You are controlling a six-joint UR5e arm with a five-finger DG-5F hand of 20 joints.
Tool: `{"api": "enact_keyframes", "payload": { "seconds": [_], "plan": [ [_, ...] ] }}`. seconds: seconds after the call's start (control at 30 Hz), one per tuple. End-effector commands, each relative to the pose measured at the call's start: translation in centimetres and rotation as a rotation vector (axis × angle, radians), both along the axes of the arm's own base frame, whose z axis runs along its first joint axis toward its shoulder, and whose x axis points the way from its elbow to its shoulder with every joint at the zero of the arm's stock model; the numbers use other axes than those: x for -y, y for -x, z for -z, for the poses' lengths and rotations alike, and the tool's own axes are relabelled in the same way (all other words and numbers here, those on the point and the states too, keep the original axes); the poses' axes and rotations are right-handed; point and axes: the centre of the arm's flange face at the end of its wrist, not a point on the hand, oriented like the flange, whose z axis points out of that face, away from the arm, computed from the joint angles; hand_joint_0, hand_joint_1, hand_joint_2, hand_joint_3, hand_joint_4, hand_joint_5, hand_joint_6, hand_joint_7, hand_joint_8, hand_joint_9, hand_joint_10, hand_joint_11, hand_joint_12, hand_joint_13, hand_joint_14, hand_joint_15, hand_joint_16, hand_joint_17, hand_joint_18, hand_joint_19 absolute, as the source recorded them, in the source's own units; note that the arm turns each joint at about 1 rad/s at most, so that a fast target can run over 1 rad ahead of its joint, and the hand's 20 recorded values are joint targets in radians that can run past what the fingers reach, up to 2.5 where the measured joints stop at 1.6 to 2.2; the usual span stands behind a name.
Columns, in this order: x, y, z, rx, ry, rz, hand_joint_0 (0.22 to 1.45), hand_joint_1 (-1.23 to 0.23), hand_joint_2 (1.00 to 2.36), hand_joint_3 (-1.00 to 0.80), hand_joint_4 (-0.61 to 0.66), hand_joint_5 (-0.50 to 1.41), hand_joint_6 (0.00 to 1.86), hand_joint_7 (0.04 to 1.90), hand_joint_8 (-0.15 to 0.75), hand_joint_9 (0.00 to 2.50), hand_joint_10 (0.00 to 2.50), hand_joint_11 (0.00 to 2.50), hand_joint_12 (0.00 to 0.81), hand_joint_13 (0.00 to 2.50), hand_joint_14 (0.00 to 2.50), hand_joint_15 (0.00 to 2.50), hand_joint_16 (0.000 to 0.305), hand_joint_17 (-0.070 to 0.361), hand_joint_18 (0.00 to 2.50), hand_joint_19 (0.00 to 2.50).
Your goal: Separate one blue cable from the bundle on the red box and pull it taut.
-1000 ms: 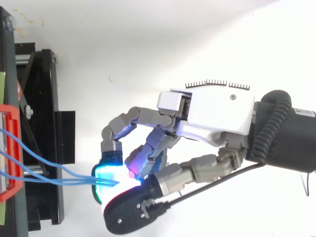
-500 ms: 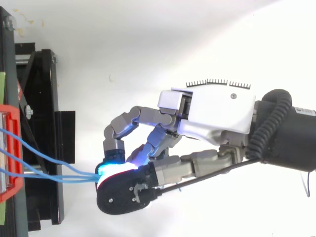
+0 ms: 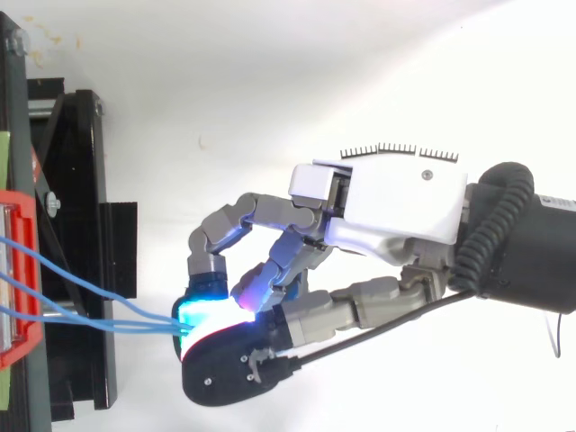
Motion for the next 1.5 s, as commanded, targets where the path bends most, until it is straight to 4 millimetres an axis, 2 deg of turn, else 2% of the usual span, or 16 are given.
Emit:
{"api": "enact_keyframes", "payload": {
  "seconds": [0.0, 0.17, 0.3, 0.6, 0.7, 0.77, 0.8, 0.9, 1.0, 1.07, 1.13, 1.27, 1.47],
  "plan": [
    [0.03, 0.03, -0.07, 0.000, 0.000, 0.000, 0.79, -0.93, 1.01, -0.37, -0.13, -0.20, 0.90, 1.17, 0.299, 0.96, 0.02, 1.06, 0.357, 0.88, 0.02, 0.61, 0.044, 0.098, 0.90, 0.69],
    [0.03, 0.04, -0.12, -0.002, 0.000, 0.000, 0.83, -0.92, 1.00, -0.50, -0.18, -0.20, 0.90, 1.14, 0.296, 0.95, 0.02, 1.05, 0.353, 0.86, 0.02, 0.60, 0.043, 0.096, 0.88, 0.70],
    [0.03, 0.04, -0.12, -0.002, 0.000, 0.000, 0.85, -0.91, 1.00, -0.50, -0.20, -0.20, 0.90, 1.14, 0.280, 0.96, 0.02, 1.05, 0.347, 0.87, 0.02, 0.61, 0.042, 0.094, 0.88, 0.70],
    [0.05, 0.14, -0.01, -0.007, -0.011, 0.004, 0.82, -0.93, 1.00, -0.50, -0.10, -0.19, 0.89, 1.08, 0.288, 0.98, 0.02, 1.07, 0.344, 0.89, 0.02, 0.60, 0.041, 0.092, 0.92, 0.67],
    [0.05, 0.13, -0.07, -0.007, -0.011, 0.004, 0.78, -0.94, 1.00, -0.50, -0.07, -0.19, 0.88, 1.18, 0.284, 1.01, 0.02, 1.06, 0.339, 0.91, 0.02, 0.62, 0.041, 0.091, 0.93, 0.68],
    [0.05, 0.13, -0.07, -0.007, -0.011, 0.004, 0.74, -0.92, 1.00, -0.46, -0.04, -0.19, 0.88, 1.35, 0.287, 1.02, 0.02, 1.06, 0.344, 0.92, 0.02, 0.62, 0.040, 0.091, 0.93, 0.68],
    [0.05, 0.13, -0.07, -0.007, -0.011, 0.004, 0.73, -0.91, 1.00, -0.45, -0.04, -0.19, 0.88, 1.37, 0.288, 1.02, 0.02, 1.06, 0.345, 0.92, 0.02, 0.62, 0.041, 0.092, 0.93, 0.69],
    [0.05, 0.13, -0.07, -0.007, -0.011, 0.004, 0.66, -0.83, 1.01, -0.41, -0.09, -0.17, 0.87, 1.32, 0.285, 1.04, 0.02, 1.04, 0.357, 0.92, 0.02, 0.62, 0.042, 0.094, 0.92, 0.71],
    [0.05, 0.13, -0.07, -0.007, -0.011, 0.004, 0.63, -0.78, 1.01, -0.39, -0.08, -0.16, 0.85, 1.22, 0.282, 1.05, 0.02, 1.00, 0.361, 0.92, 0.02, 0.64, 0.043, 0.096, 0.90, 0.75],
    [-0.07, 0.10, -0.14, -0.005, -0.011, 0.002, 0.58, -0.69, 1.01, -0.43, -0.03, -0.15, 0.80, 1.18, 0.300, 1.05, 0.02, 1.00, 0.370, 0.91, 0.02, 0.65, 0.045, 0.101, 0.89, 0.78],
    [0.03, 0.07, -0.21, -0.004, -0.012, 0.004, 0.54, -0.66, 1.00, -0.50, 0.00, -0.14, 0.78, 1.23, 0.322, 1.07, 0.02, 1.00, 0.381, 0.92, 0.02, 0.65, 0.047, 0.105, 0.90, 0.77],
    [0.07, 0.21, -0.09, -0.014, -0.009, 0.004, 0.48, -0.54, 1.00, -0.50, 0.05, -0.14, 0.78, 1.20, 0.356, 1.10, 0.02, 1.00, 0.417, 0.96, 0.02, 0.65, 0.054, 0.121, 0.95, 0.76],
    [0.07, 0.28, -0.05, -0.020, -0.010, 0.003, 0.47, -0.53, 1.00, -0.50, 0.07, -0.14, 0.79, 1.18, 0.367, 1.10, 0.02, 1.00, 0.426, 0.97, 0.02, 0.65, 0.056, 0.126, 0.96, 0.77]
  ]
}}
